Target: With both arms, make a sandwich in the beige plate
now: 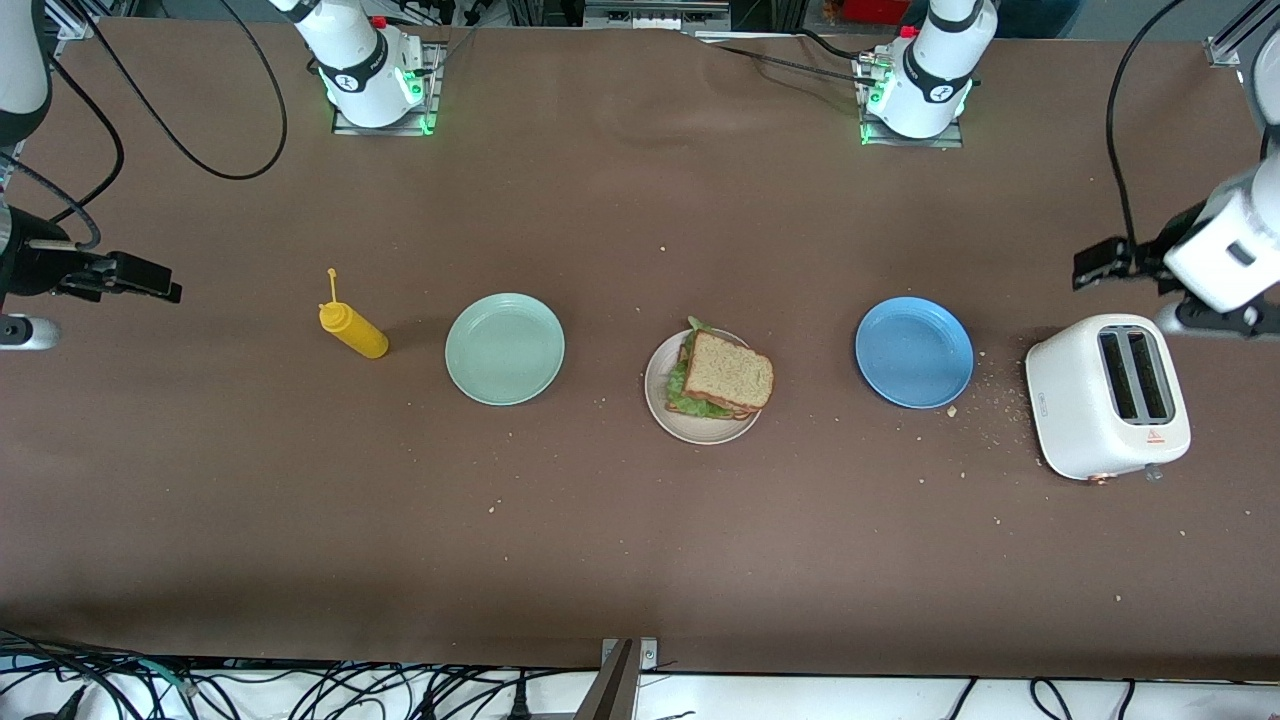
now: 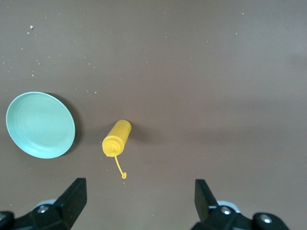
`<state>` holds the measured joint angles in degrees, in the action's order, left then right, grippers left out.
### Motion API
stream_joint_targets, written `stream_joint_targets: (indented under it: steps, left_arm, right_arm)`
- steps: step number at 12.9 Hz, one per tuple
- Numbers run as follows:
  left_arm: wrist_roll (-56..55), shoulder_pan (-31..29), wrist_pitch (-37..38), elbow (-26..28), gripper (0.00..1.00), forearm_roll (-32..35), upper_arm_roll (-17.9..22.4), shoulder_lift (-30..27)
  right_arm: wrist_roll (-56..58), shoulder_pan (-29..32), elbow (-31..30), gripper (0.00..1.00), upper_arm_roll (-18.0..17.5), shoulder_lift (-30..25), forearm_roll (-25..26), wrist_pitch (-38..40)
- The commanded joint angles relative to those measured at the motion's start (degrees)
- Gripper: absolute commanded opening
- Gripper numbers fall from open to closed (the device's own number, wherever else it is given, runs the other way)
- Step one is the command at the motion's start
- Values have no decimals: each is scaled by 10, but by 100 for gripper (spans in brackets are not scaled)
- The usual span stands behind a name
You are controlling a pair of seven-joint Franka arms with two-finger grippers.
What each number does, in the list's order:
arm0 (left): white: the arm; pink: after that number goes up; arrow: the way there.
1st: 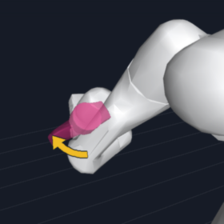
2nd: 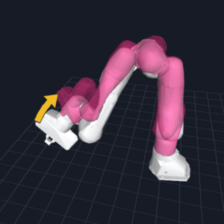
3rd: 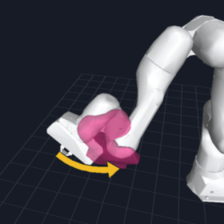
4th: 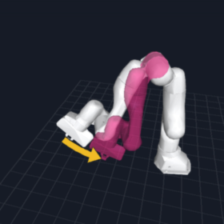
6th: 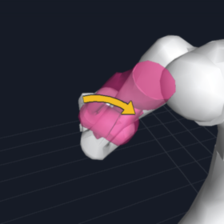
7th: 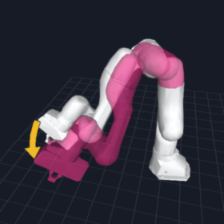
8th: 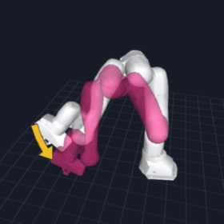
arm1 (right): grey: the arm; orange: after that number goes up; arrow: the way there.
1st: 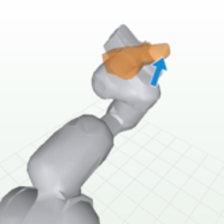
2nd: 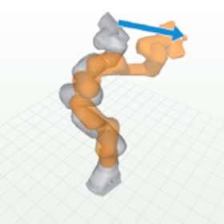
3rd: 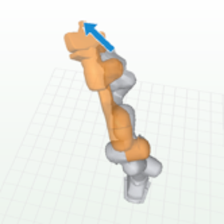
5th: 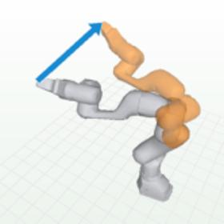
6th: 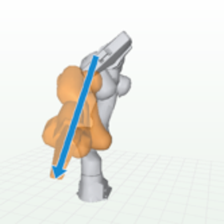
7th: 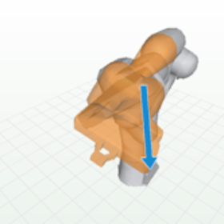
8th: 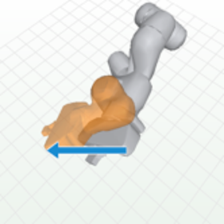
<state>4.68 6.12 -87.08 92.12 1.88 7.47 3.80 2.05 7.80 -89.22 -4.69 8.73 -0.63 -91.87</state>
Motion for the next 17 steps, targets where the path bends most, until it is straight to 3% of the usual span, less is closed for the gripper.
stream_joint_targets:
  steps: [1, 4, 6, 9, 17]
  left_arm:
    - [-8, -1, 37, 29, 100, 1, -3, -64]
    - [-8, -2, 46, 16, 100, -9, -3, -69]
    - [-10, -1, 11, 21, 100, -7, -4, -68]
    - [-12, -24, -4, 18, 100, -5, -45, -64]
    - [-5, -30, -13, 17, 100, -2, -42, -54]
  right_arm:
    - [-8, 1, -119, 100, -1, -86, 7, -65]
    - [-29, 0, -99, 100, -20, -76, 7, -65]
    - [-84, -1, -84, 100, -26, -65, 5, -63]
    - [-78, -4, -78, 100, -24, -57, -1, -64]
    - [-78, -4, -55, 100, -24, -43, 2, -58]
